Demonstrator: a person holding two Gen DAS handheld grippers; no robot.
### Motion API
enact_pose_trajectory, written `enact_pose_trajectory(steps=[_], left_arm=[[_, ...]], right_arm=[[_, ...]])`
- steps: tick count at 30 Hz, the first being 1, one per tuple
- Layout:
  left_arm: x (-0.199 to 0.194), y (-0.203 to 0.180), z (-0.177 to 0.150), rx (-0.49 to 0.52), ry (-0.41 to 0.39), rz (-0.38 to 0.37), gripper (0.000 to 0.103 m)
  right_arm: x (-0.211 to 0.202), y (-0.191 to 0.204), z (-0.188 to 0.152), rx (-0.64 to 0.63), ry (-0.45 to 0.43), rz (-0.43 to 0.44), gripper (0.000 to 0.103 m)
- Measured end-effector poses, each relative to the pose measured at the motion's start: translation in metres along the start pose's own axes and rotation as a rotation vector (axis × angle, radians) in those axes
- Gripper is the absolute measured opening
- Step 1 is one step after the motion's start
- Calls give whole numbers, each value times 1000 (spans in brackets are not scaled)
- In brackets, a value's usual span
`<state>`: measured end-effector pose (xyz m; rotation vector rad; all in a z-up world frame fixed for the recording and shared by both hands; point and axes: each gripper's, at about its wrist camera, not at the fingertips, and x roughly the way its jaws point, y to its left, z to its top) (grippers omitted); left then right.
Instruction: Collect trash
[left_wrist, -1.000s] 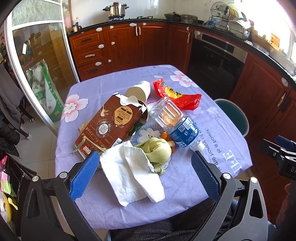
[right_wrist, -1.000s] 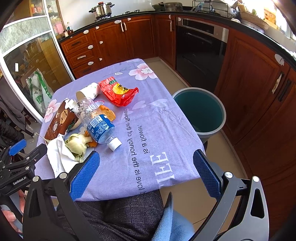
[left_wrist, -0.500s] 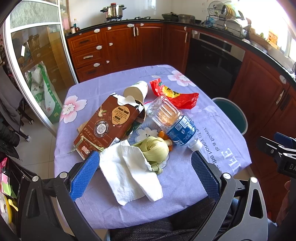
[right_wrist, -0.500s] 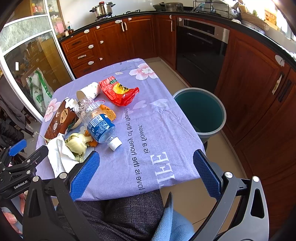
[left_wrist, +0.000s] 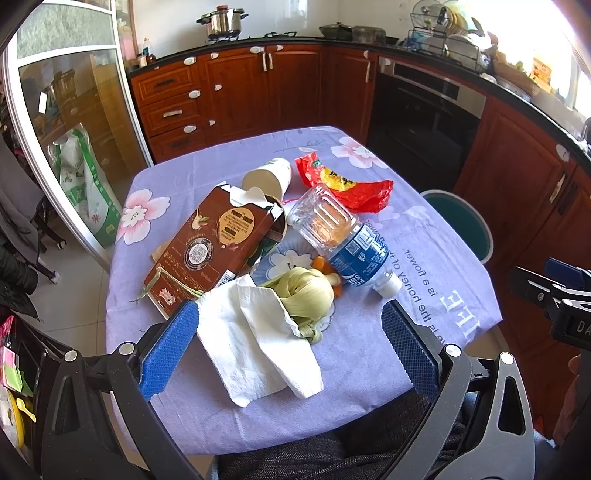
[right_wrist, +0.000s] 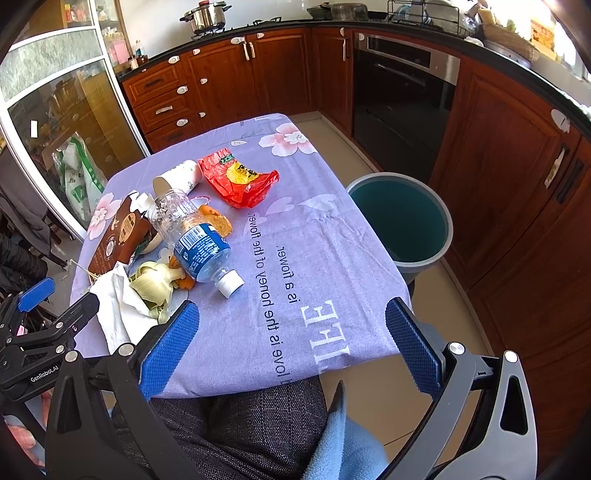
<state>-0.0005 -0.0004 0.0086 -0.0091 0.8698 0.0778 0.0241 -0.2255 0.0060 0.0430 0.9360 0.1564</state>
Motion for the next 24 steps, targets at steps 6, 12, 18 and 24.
enact_pose_trajectory(steps=[6,12,18,24], left_arm=[[4,0,-4,2,9,-6,99],[15,16,-5,8,30,-18,99],[42,50,-25,-1,112,-43,99],[71,60,-49,-56,221,-140,99]], right_arm=[[5,1,-1,-9,13,-1,97],[11,3,-3,-19,38,-3,97],[21,10,-7,-50,69,4,97],[35,19,-13,-87,106,12,97]])
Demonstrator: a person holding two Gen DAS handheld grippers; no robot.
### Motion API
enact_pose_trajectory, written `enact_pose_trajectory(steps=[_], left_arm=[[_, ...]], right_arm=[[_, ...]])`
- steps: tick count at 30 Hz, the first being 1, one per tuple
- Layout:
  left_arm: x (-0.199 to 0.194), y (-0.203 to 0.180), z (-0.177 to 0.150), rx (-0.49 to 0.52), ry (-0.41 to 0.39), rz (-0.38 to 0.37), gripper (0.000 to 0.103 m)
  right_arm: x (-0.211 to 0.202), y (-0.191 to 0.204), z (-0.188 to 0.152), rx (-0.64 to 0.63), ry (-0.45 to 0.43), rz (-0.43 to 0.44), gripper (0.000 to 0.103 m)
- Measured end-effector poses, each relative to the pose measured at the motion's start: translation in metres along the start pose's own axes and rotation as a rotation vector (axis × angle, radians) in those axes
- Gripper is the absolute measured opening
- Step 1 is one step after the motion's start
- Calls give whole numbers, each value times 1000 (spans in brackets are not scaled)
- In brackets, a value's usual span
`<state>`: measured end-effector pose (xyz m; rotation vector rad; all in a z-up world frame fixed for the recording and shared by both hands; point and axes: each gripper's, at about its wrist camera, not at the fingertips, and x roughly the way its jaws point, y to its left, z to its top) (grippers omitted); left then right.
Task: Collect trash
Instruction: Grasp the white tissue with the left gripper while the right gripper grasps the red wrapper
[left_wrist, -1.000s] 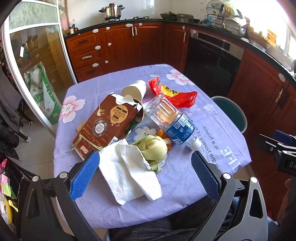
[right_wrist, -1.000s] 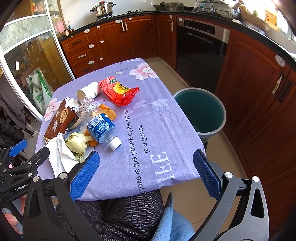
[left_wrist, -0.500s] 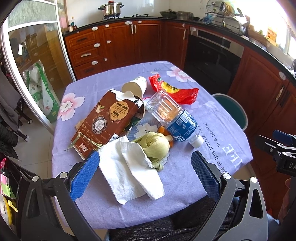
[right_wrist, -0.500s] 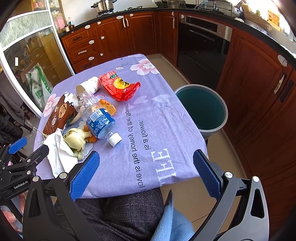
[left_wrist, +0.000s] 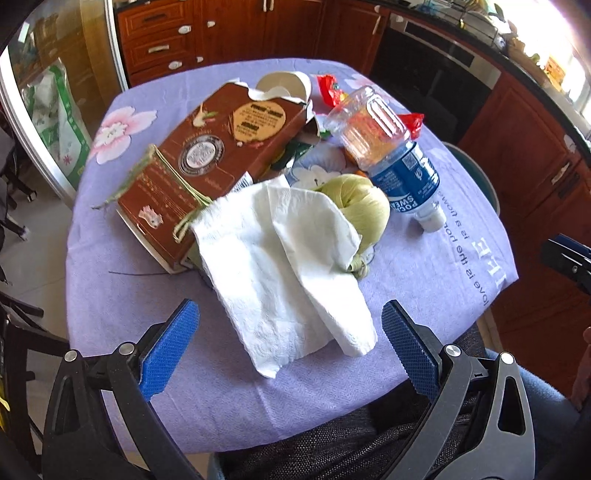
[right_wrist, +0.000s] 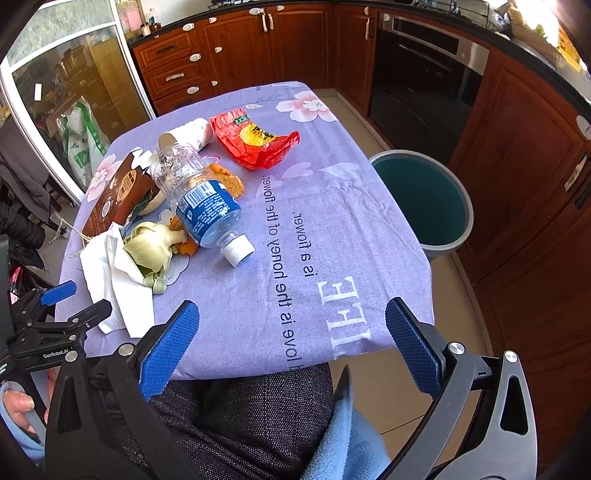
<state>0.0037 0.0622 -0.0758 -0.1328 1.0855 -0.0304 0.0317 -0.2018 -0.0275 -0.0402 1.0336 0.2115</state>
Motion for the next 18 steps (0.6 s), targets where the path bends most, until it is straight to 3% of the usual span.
enact_pose_trajectory(steps=[5,7,9,10,13,15,18], left_arm=[[18,-7,3,13,27,-29,99],[25,-11,3,19,36,-28,94],[31,-12,2,25,48,-31,75],[33,-13,0,29,52,-34,71],[34,-11,-4,34,46,-34,39],[33,-6,-5,26,42,-31,7],[22,1,-6,38,14,-38,5]], right_arm=[[12,14,-2,-60,24,24,97],[16,20,-1,-91,27,39,97],[19,26,3,-117,27,49,97],[21,29,5,-127,23,52,97],[25,34,8,-139,23,75,97],[31,39,9,-145,41,88,97],[38,48,10,-177,56,113,97]])
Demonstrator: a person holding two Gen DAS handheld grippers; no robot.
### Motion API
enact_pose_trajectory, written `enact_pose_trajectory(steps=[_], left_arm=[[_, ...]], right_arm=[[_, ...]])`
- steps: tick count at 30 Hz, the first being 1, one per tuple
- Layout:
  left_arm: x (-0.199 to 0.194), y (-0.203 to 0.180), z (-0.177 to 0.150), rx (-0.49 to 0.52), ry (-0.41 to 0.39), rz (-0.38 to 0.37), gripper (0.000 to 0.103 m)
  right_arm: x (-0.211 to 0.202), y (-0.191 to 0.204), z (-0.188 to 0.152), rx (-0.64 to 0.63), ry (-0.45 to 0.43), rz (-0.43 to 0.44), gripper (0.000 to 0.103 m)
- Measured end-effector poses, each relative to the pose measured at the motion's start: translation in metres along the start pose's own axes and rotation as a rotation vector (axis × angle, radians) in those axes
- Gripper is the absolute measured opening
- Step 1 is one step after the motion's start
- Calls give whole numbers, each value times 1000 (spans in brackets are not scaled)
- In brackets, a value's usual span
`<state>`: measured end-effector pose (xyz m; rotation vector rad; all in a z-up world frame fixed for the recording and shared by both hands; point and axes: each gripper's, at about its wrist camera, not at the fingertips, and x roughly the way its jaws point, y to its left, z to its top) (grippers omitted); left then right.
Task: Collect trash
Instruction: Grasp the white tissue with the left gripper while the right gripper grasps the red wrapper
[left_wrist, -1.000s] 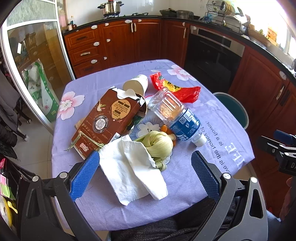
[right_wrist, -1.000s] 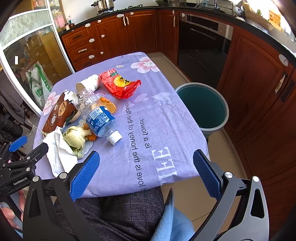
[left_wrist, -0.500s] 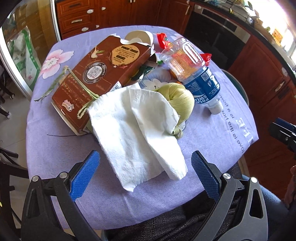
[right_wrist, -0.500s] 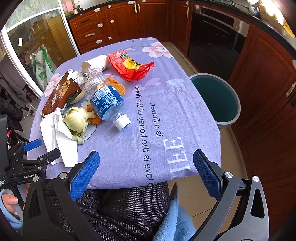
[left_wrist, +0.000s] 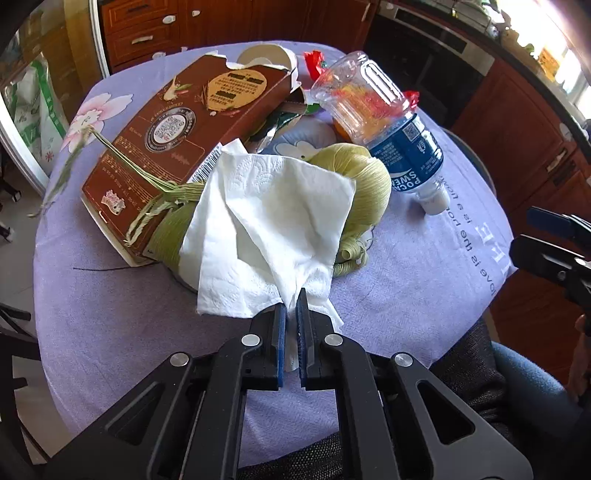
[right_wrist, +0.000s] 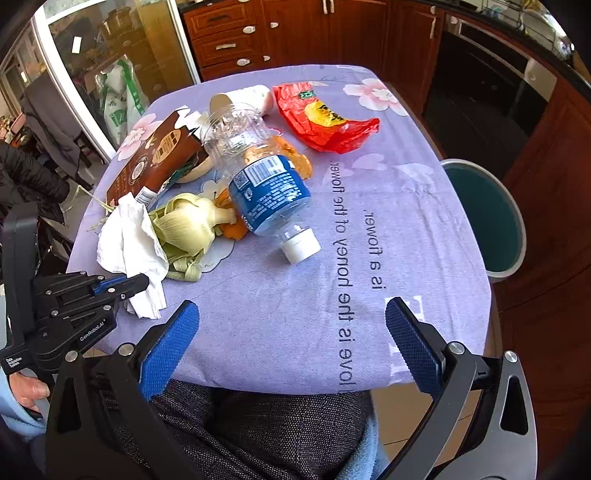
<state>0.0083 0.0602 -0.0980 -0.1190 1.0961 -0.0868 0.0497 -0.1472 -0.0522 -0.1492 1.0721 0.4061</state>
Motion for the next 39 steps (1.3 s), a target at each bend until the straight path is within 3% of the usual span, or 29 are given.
enact_pose_trajectory(steps=[12,16,22,30,36,39], left_arm=[[-62,18,27,6,-147,-11,5],[-62,21,44,8,-169,-1,5],[-52,32,68,3,-167,-22,5],[-36,14,114,58,-173,-44,6],[-23,4,153,73,-163,-64,6],[-16,-2,174,89,-160,-54,6]], right_arm=[[36,9,59,-71,-55,38,97],[55,9,76,-51,-43,50,97],[51,16,91,-91,-75,58,97],[57,-42,139,63,-108,14,97],[95,-85,155,170,-32,6,95],[113,-97,160,206,-11,37,87]])
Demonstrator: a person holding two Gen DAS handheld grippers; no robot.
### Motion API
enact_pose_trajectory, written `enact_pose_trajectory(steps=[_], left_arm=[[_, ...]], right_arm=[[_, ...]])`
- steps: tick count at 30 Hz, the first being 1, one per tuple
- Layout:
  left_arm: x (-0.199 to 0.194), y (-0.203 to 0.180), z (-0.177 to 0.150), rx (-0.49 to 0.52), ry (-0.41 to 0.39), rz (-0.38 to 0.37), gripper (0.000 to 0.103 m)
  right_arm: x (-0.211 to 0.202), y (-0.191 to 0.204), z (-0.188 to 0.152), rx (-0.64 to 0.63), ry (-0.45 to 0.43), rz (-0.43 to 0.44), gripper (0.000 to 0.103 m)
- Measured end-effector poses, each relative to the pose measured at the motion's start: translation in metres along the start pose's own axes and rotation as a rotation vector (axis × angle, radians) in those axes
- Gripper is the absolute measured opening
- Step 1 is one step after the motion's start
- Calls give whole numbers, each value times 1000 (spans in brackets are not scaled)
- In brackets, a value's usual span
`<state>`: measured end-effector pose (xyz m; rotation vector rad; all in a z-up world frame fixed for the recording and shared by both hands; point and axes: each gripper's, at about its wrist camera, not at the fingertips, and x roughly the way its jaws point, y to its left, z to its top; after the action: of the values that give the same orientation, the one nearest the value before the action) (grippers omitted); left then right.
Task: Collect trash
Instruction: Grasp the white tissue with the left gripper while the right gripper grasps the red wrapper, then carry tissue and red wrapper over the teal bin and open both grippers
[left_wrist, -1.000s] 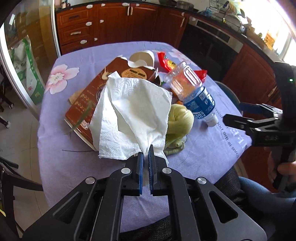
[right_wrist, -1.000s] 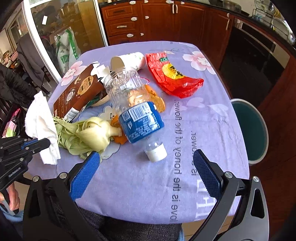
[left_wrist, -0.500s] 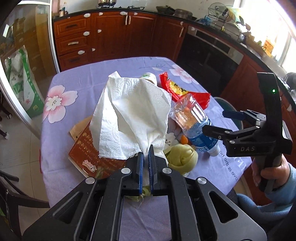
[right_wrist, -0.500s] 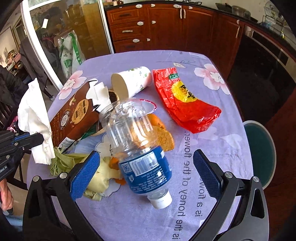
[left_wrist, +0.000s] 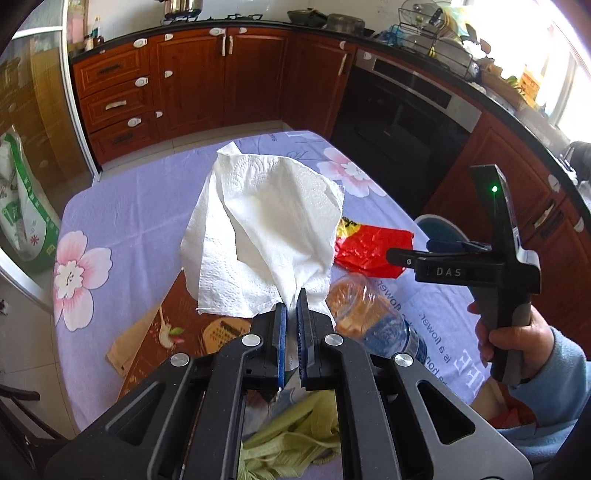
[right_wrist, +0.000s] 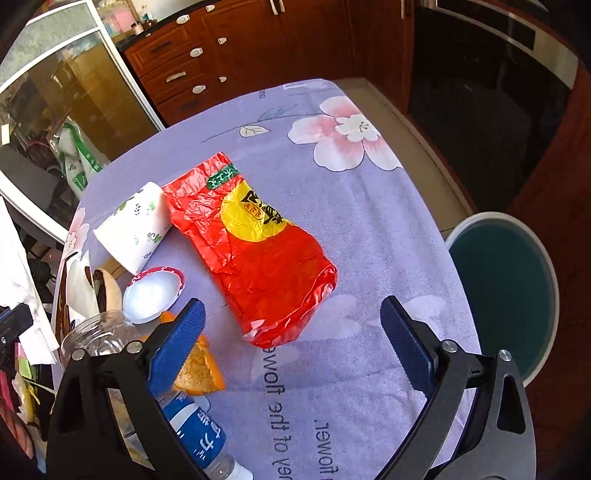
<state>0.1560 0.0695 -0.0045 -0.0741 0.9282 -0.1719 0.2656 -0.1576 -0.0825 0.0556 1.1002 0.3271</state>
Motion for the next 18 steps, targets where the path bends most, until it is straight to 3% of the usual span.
enact_pose_trajectory(steps=[3,5,6,8,11,18], left_arm=[[8,-4,16,7,4,7,6],[12,-7,23,17,9,19,6],[14,-9,26,20,12,24,6],[19,-13,32,20,23,22,6],[22,-30,42,47,29,0,6],[40,-111,60,199,52,-64,6]], right_arm=[[15,-2,2,11,26,55,54],[19,-1,1,8,34,83,20],[20,-2,1,8,36,91,14],[15,-3,-1,6,21,96,7],[-5,-12,1,16,-37,99,5],[-75,-70,-1,75,-189,14,5]])
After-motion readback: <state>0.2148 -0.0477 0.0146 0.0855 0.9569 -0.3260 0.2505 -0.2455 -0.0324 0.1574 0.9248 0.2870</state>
